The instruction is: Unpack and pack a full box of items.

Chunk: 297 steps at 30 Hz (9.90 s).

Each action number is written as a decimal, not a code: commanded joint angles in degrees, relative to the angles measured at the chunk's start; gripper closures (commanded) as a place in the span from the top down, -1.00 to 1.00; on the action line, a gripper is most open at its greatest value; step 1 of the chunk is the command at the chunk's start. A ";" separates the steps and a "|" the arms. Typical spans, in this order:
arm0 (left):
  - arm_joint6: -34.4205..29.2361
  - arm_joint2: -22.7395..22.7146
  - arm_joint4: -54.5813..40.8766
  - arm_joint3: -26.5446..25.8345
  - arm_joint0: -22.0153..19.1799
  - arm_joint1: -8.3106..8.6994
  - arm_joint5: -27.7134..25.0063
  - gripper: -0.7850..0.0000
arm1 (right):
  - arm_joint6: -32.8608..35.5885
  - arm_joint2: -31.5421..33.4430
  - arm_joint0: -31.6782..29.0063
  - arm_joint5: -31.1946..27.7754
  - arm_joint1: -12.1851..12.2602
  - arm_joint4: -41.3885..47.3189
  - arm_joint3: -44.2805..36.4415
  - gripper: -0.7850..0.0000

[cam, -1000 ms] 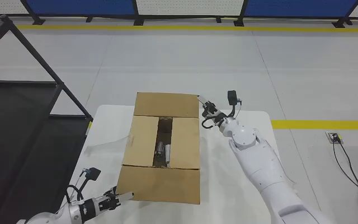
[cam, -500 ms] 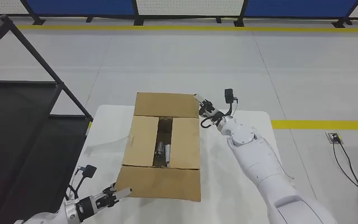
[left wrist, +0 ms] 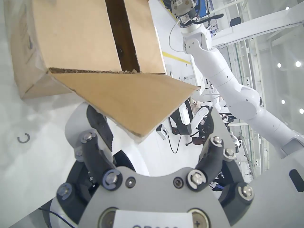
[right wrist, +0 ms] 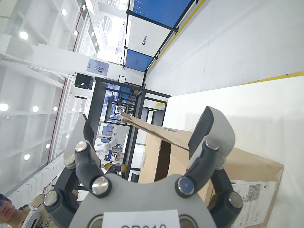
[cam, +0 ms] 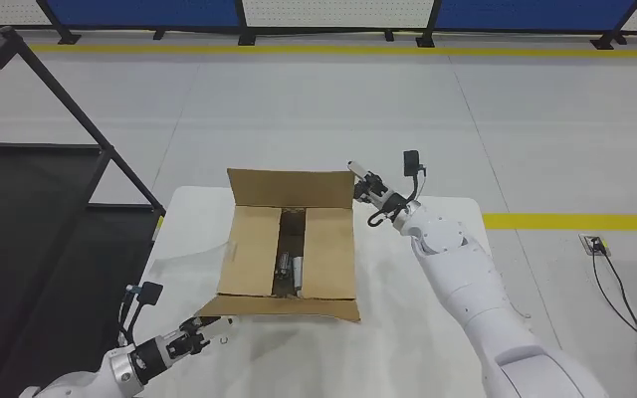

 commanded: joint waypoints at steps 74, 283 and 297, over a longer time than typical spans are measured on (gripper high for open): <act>33.84 24.47 37.62 1.95 -17.87 -3.89 23.72 1.00 | 27.05 -5.12 -11.44 34.57 4.02 1.73 -31.95 1.00; 43.58 27.08 21.07 3.56 -29.20 -11.32 30.45 1.00 | 21.55 -1.97 -20.90 31.58 8.45 4.90 -40.92 1.00; 42.15 30.73 25.69 5.34 -31.62 -12.08 32.02 1.00 | 21.69 -3.37 -19.62 30.26 8.27 6.57 -37.65 1.00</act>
